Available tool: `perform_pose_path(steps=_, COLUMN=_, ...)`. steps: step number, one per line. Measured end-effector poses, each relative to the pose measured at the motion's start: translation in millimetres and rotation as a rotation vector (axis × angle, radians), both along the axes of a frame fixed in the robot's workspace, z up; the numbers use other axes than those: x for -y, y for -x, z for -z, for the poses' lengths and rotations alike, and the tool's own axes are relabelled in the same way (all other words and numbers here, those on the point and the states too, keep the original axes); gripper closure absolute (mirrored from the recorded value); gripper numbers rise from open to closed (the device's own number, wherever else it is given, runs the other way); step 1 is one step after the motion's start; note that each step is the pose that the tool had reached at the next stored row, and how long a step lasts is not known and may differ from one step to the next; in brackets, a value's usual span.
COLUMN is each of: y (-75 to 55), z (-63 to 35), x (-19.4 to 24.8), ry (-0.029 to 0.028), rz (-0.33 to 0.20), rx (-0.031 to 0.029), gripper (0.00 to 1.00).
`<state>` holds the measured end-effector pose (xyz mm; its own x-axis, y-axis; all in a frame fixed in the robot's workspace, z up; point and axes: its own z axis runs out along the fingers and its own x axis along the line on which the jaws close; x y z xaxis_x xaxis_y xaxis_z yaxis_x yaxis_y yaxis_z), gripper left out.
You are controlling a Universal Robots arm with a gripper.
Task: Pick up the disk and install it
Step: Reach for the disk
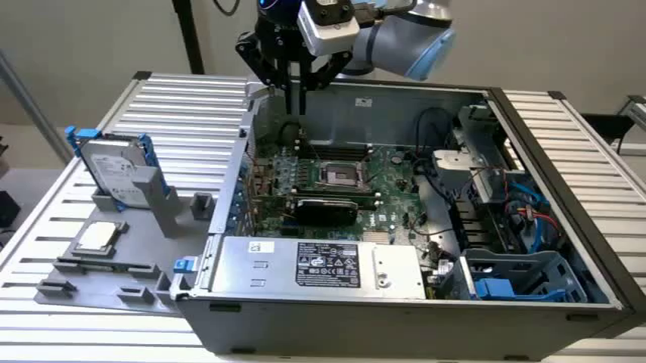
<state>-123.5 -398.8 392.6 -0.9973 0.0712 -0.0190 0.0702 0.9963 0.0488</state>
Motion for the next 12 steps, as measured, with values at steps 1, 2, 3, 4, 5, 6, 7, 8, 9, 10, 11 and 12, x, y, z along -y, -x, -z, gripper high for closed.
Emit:
perform_pose_path(steps=1, y=0.0, z=0.0, x=0.0, ry=0.0, rz=0.0, rx=0.0, gripper=0.75)
perform_pose_path(steps=2, y=0.0, z=0.0, x=0.0, ry=0.0001, rz=0.0, rx=-0.0001, gripper=0.75)
perform_pose_path(steps=3, y=0.1, z=0.0, x=0.0, ry=0.0001, rz=0.0, rx=-0.0001, gripper=0.75)
perform_pose_path(steps=4, y=0.1, z=0.0, x=0.0, ry=0.0001, rz=0.0, rx=-0.0001, gripper=0.75)
perform_pose_path(steps=5, y=0.1, z=0.0, x=0.0, ry=0.0001, rz=0.0, rx=-0.0001, gripper=0.75)
perform_pose_path(steps=6, y=0.1, z=0.0, x=0.0, ry=0.0001, rz=0.0, rx=-0.0001, gripper=0.75)
perform_pose_path(steps=7, y=0.1, z=-0.1, x=0.0, ry=0.0001, rz=0.0, rx=-0.0001, gripper=0.75)
perform_pose_path(steps=8, y=0.1, z=0.0, x=0.0, ry=0.0001, rz=0.0, rx=-0.0001, gripper=0.75)
perform_pose_path(steps=9, y=0.1, z=-0.1, x=0.0, ry=0.0001, rz=0.0, rx=-0.0001, gripper=0.75)
perform_pose_path(steps=10, y=0.1, z=0.0, x=0.0, ry=0.0001, rz=0.0, rx=-0.0001, gripper=0.75)
perform_pose_path(steps=11, y=0.1, z=-0.1, x=0.0, ry=0.0001, rz=0.0, rx=-0.0001, gripper=0.75)
perform_pose_path(steps=12, y=0.1, z=-0.1, x=0.0, ry=0.0001, rz=0.0, rx=-0.0001, gripper=0.75)
